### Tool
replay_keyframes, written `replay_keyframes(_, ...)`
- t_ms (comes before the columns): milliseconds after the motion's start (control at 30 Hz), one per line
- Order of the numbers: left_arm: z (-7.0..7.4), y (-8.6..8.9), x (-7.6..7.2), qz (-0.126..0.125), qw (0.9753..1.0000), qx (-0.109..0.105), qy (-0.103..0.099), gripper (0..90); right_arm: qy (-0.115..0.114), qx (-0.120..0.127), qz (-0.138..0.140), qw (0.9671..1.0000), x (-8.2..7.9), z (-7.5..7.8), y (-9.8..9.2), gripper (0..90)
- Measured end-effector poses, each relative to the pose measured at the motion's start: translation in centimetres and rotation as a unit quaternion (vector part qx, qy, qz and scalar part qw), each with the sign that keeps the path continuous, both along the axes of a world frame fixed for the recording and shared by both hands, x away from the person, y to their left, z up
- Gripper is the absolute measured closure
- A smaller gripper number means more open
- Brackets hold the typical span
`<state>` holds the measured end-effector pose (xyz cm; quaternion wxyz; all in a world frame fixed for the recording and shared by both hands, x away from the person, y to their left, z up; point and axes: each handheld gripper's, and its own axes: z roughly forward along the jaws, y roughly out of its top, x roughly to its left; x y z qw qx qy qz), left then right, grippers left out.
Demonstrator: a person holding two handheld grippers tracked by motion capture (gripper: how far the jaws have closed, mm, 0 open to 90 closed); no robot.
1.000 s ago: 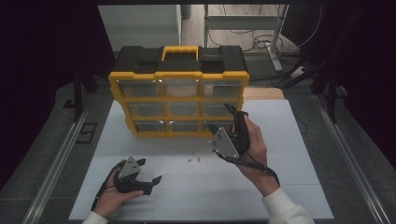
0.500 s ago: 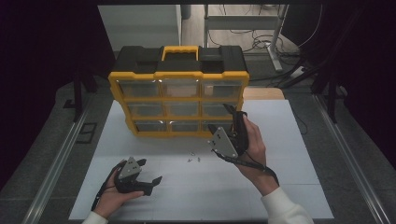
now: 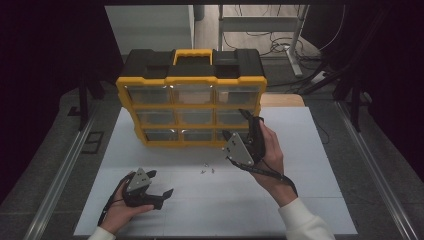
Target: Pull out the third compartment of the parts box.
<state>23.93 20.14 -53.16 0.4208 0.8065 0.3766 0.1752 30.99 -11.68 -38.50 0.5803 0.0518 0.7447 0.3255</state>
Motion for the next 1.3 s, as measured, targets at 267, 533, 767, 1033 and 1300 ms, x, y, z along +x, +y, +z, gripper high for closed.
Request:
replay_keyframes(267, 0.0, 0.0, 0.0, 0.002, 1.0, -0.002, 0.0, 10.7, -0.007, 0.001, 0.0, 1.0, 0.3, 0.3, 0.2, 19.0)
replay_keyframes(533, 0.2, 0.0, 0.1, 0.003, 1.0, -0.004, 0.0, 10.6, -0.01, -0.001, 0.0, 1.0, 1.0, 0.5, 0.6, 19.1)
replay_keyframes(767, 0.3, 0.2, 0.1, 0.004, 0.9999, -0.009, -0.001, 10.6, -0.013, -0.007, -0.001, 0.9999, 1.7, 0.9, 1.2, 19.2)
replay_keyframes(1033, 0.4, 0.2, 0.0, 0.004, 0.9999, -0.011, -0.002, 10.6, -0.02, -0.016, -0.003, 0.9997, 2.3, 1.8, 1.5, 19.2)
replay_keyframes(1300, 0.4, 0.1, 0.0, 0.002, 0.9999, -0.011, -0.003, 10.6, -0.023, -0.019, -0.01, 0.9995, 3.0, 2.2, 1.6, 19.4)
